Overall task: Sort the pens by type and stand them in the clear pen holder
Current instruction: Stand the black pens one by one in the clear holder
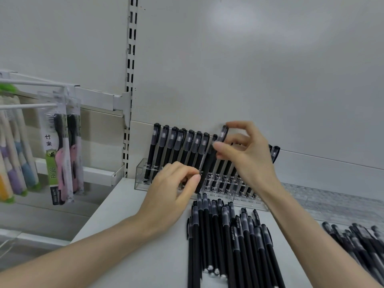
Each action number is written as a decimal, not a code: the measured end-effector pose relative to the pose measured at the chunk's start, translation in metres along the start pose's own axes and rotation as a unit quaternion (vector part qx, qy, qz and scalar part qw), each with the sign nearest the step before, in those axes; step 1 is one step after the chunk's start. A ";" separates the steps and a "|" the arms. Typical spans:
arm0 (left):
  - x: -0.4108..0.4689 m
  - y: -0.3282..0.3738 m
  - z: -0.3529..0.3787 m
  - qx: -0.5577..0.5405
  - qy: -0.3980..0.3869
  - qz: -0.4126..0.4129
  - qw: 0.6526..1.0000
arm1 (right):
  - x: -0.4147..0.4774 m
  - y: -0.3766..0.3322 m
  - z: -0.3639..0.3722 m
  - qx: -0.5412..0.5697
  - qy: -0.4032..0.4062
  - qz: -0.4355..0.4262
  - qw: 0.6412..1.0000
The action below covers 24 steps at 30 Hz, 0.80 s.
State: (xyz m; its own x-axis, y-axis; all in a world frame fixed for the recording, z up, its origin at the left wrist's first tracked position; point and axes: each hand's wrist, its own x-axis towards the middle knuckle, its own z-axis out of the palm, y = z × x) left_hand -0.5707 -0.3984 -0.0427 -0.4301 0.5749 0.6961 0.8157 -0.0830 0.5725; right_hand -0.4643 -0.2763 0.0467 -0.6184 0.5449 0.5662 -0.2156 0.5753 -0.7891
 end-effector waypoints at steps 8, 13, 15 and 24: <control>-0.005 -0.009 0.005 0.190 -0.070 0.062 0.977 | 0.005 0.006 0.002 -0.057 0.126 -0.101 0.985; -0.004 -0.010 0.005 0.196 -0.081 0.059 0.975 | 0.004 0.017 0.012 -0.090 0.097 -0.095 0.987; -0.004 -0.009 0.005 0.197 -0.082 0.057 0.975 | 0.003 0.022 0.014 -0.110 0.080 -0.084 0.987; -0.004 -0.007 0.006 0.196 -0.081 0.049 0.976 | 0.013 0.019 0.007 -0.145 0.011 -0.059 0.988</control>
State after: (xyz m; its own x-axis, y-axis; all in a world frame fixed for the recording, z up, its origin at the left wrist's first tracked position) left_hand -0.5724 -0.3947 -0.0521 -0.3019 0.7040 0.6428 0.9488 0.1562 0.2746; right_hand -0.4815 -0.2624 0.0380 -0.5848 0.4741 0.6582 -0.0587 0.7845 -0.6173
